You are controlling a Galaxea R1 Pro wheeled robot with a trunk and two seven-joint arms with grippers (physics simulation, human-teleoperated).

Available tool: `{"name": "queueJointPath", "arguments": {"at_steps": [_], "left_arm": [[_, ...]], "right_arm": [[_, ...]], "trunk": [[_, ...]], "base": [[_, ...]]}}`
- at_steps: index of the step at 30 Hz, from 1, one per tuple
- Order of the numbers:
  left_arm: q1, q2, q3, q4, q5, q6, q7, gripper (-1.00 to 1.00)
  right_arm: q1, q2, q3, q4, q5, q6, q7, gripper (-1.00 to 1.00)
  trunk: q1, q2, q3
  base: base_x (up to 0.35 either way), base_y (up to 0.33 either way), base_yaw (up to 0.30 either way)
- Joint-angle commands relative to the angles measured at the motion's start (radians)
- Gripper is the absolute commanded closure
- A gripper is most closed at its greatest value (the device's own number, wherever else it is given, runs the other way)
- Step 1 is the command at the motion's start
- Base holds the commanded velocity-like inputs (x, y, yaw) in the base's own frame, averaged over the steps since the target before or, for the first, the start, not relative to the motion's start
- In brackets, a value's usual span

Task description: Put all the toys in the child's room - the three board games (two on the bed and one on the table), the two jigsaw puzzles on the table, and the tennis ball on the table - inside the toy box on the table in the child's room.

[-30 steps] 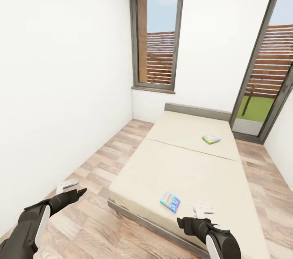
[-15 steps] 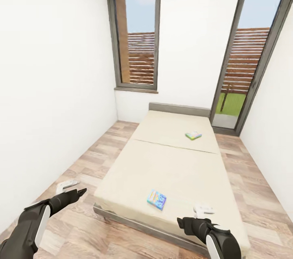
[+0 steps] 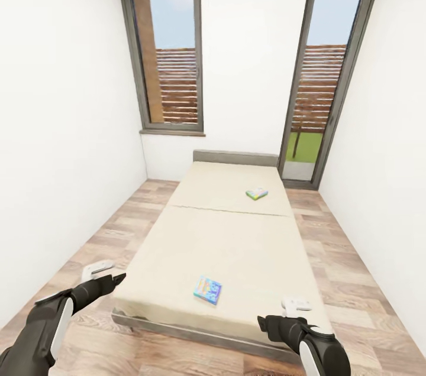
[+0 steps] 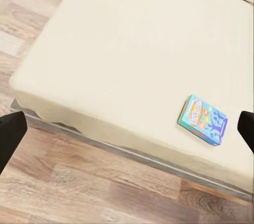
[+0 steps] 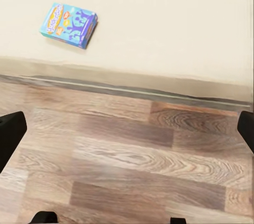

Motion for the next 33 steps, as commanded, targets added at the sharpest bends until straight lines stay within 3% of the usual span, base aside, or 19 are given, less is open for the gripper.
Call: {"name": "queueJointPath", "arguments": {"at_steps": [1, 12, 20, 29, 33], "left_arm": [[-0.001, 0.000, 0.002, -0.001, 0.001, 0.007, -0.005, -1.00], [-0.001, 0.000, 0.002, -0.001, 0.001, 0.007, -0.005, -1.00], [-0.001, 0.000, 0.002, -0.001, 0.001, 0.007, -0.005, -1.00], [-0.001, 0.000, 0.002, -0.001, 0.001, 0.007, -0.005, -1.00], [-0.001, 0.000, 0.002, -0.001, 0.001, 0.007, -0.005, -1.00]], "right_arm": [[-0.001, 0.000, 0.000, -0.001, -0.008, 0.004, -0.005, -1.00], [-0.001, 0.000, 0.000, -0.001, -0.008, 0.004, -0.005, -1.00], [-0.001, 0.000, 0.000, -0.001, -0.008, 0.003, -0.005, -1.00], [-0.001, 0.000, 0.000, -0.001, -0.009, 0.003, -0.005, -1.00], [-0.001, 0.000, 0.003, 0.005, -0.004, -0.042, -0.006, -1.00]], "trunk": [[0.001, -0.002, -0.002], [0.001, -0.002, 0.002], [0.001, -0.002, 0.005], [0.001, -0.002, 0.006], [0.001, -0.002, 0.006]], "base": [[0.000, 0.000, -0.279], [0.008, 0.000, -0.279], [0.180, 0.000, -0.267], [0.112, 0.006, -0.053], [0.130, 0.051, -0.001]]}}
